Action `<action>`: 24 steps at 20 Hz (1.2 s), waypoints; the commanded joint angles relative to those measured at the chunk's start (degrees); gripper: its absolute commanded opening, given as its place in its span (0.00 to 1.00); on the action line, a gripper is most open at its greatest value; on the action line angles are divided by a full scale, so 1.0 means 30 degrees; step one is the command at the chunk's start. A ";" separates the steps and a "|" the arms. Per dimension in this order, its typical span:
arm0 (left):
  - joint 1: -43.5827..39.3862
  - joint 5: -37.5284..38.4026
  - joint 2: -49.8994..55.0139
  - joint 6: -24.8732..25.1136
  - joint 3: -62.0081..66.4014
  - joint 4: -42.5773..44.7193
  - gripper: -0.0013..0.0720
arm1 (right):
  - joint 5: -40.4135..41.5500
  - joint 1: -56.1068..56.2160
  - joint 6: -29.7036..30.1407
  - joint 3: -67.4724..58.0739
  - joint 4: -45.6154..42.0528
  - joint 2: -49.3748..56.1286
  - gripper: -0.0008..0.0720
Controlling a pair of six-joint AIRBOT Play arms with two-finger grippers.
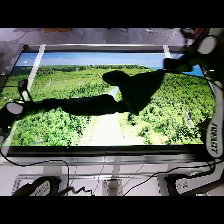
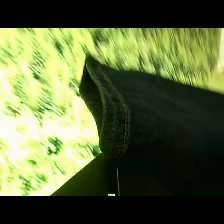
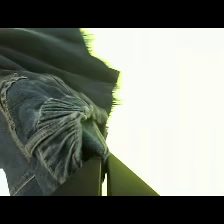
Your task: Fold the clothes and pants, and hang the long-sleeved shirts on hangers.
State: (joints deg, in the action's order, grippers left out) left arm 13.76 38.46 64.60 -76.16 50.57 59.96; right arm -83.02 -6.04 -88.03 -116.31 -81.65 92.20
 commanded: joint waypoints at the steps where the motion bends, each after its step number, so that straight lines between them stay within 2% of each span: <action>1: 0.2747 -0.0189 -0.0015 -0.0197 0.1530 0.0007 0.05 | -0.0838 -0.4539 0.1887 0.0568 -0.0707 -0.1348 0.08; 3: 0.3956 -0.0175 -0.0007 -0.0189 0.1647 0.0015 0.05 | -0.1290 -0.6105 0.1923 0.0933 -0.0153 -0.1348 0.08; 5: 0.4510 -0.0160 0.0051 -0.0124 0.1639 0.0117 0.05 | -0.2004 -0.7038 0.2761 0.1902 -0.0007 -0.1348 0.08; 9: 0.4619 0.0561 0.0131 -0.0117 0.1639 0.1596 0.05 | -0.3220 -0.8568 0.2732 0.6040 -0.0328 -0.1617 0.08; 15: 0.4634 0.0954 0.0095 -0.0189 0.1763 0.1581 0.05 | 0.0699 -0.8976 0.3053 1.4695 0.1260 -0.5829 0.08; 17: 0.4721 0.1384 -0.0058 -0.0168 0.1770 0.2047 0.05 | 0.0663 -0.8976 0.3818 1.7405 0.0911 -0.7898 0.08; 21: 0.4721 0.4007 -0.0146 0.0109 0.1727 0.7679 0.05 | 0.0495 -0.8976 0.4226 2.0451 -0.0809 -1.1242 0.08; 24: 0.4779 0.5457 -0.0109 0.1661 0.1100 1.1038 0.05 | 0.0707 -0.8976 0.4240 2.2119 -0.1530 -1.2458 0.08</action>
State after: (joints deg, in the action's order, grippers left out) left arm 27.90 49.74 64.27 -74.76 55.02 81.52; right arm -81.60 -32.93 -75.83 -55.46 -83.35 59.18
